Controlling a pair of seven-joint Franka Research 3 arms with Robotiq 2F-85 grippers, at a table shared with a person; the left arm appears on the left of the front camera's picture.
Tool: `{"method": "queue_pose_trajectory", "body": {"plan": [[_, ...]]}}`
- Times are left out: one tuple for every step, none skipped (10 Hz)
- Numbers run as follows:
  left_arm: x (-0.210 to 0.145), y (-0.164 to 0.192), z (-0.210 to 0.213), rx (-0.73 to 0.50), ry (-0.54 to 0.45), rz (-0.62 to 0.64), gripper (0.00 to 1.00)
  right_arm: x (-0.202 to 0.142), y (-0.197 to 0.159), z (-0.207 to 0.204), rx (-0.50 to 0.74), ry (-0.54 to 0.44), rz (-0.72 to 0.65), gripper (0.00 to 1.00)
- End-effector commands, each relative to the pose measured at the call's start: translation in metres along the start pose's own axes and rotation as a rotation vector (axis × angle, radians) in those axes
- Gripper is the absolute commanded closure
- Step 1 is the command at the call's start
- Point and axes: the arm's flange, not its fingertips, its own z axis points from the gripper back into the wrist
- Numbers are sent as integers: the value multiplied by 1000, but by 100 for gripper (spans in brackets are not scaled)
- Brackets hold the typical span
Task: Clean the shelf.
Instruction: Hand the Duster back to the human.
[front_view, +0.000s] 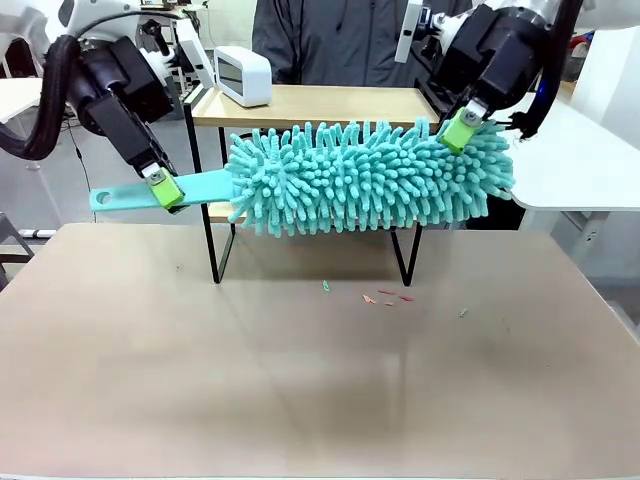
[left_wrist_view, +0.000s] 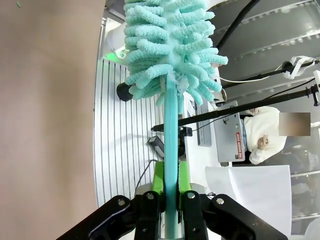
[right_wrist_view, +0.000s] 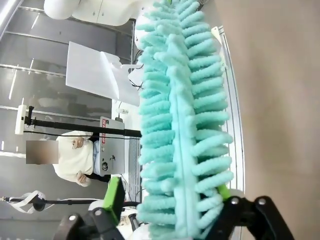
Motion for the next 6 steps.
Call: {"method": "queue_pose_trajectory", "body": {"plan": [[3,-3,-3,-4,-37,9,88,2,3,-2,-16,9,-8,93],[3,-4,-2,-3,-37,8,88,1,4,-2,-19,6,-1,100],[3,-4,-3,-3,-32,6,88,1,4,-2,-21,-1,1,100],[3,-3,-2,1,-39,9,88,0,3,-2,-21,-3,2,100],[3,-4,-1,0,-43,7,88,1,3,-2,-21,2,1,97],[3,-4,-1,9,-48,9,88,1,3,-1,-18,4,0,100]]}}
